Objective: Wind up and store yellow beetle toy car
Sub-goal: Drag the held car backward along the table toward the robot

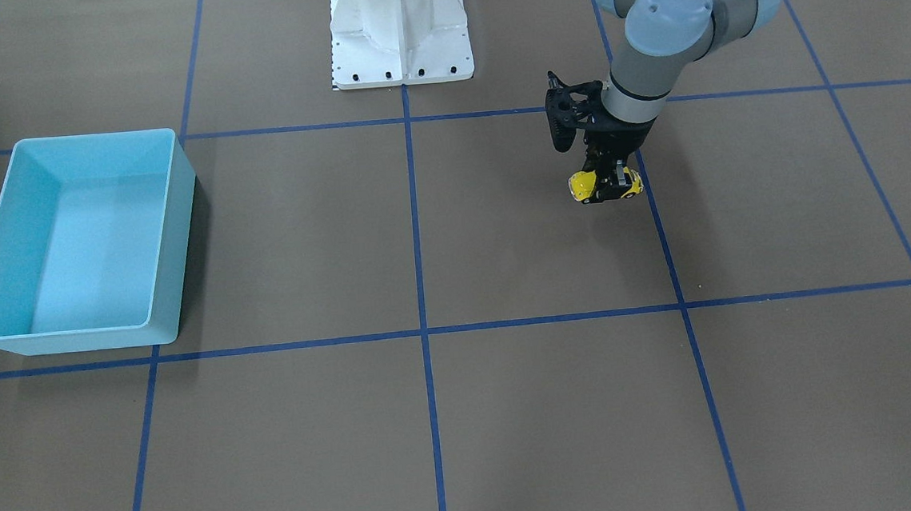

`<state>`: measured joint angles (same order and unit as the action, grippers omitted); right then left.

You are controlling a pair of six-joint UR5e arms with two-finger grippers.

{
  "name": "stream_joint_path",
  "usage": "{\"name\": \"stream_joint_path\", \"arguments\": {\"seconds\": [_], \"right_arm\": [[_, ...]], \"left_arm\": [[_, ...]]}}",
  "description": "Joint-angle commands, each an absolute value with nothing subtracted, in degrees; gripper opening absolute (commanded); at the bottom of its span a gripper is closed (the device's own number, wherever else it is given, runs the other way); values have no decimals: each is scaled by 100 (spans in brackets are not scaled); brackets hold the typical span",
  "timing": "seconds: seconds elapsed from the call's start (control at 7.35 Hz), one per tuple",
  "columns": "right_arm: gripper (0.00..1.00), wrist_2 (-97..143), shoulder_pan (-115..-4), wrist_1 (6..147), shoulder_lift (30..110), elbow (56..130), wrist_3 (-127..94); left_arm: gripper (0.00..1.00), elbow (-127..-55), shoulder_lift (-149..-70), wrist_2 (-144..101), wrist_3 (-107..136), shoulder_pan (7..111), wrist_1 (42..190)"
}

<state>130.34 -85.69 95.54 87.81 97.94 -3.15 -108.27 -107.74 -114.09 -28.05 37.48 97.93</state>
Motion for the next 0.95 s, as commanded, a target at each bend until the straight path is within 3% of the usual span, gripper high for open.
{"name": "stream_joint_path", "arguments": {"seconds": [0.0,0.82], "right_arm": [[100,13034,-8569,9554,8780,9791,-316],[100,13034,-8561,9554,8780,9782,-352]], "left_arm": [[36,-10758,-10468,-11417,-3232,3735,10482],[36,-10328,-10336,-11698,-3226,3727,10846]]}}
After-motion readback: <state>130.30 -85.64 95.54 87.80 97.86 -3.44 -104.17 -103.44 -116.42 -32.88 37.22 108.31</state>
